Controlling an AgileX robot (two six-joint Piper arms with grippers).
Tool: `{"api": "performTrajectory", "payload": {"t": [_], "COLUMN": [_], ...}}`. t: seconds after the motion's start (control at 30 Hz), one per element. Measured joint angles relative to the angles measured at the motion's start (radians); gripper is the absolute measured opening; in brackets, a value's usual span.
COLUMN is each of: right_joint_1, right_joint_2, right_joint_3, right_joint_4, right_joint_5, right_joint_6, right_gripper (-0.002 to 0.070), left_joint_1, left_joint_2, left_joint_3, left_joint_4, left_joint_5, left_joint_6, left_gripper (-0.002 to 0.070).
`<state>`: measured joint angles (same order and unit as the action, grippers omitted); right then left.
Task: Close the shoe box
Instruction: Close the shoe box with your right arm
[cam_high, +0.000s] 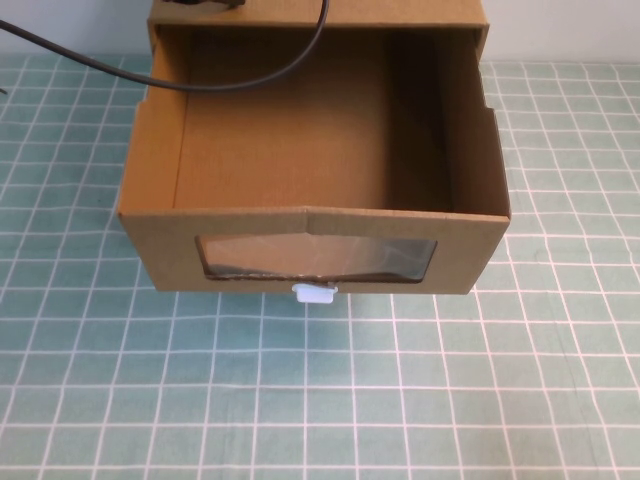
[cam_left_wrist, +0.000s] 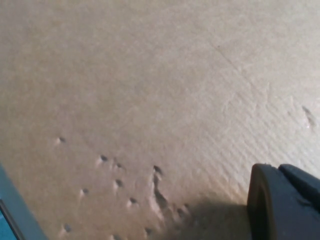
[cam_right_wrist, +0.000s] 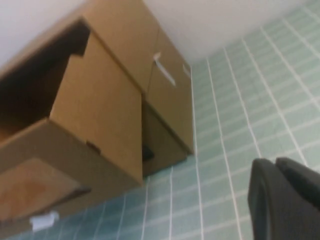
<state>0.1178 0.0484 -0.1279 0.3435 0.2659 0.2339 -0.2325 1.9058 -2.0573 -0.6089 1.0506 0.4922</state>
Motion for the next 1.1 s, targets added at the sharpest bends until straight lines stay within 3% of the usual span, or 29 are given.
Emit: {"api": "performTrajectory", "payload": {"t": [0.27, 0.57, 0.77, 1.0, 1.1], "right_joint_1": [0.000, 0.026, 0.239, 0.593, 0.692], "right_joint_2": [0.371, 0.795, 0.926, 0.964, 0.986], "right_joint_3": [-0.385, -0.671, -0.786, -0.801, -0.801], "right_joint_4": [0.001, 0.249, 0.208, -0.056, -0.188], "right_joint_5": [0.565, 0.720, 0.697, 0.525, 0.422], "right_joint_6": [-0.133, -0.463, -0.443, -0.168, -0.038], "right_gripper": [-0.0011, -0.0011, -0.0010, -0.0010, -0.0011], "left_joint_1": [0.000, 0.000, 0.000, 0.000, 0.000], "left_joint_2": [0.000, 0.000, 0.000, 0.000, 0.000], "left_joint_3": [0.000, 0.000, 0.000, 0.000, 0.000], "left_joint_4": [-0.004, -0.012, -0.014, -0.016, -0.016], "left_joint_5": [0.009, 0.026, 0.027, 0.030, 0.030], "left_joint_6": [0.000, 0.000, 0.000, 0.001, 0.001], "left_gripper": [-0.0005, -0.0005, -0.0005, -0.0005, -0.0005]}}
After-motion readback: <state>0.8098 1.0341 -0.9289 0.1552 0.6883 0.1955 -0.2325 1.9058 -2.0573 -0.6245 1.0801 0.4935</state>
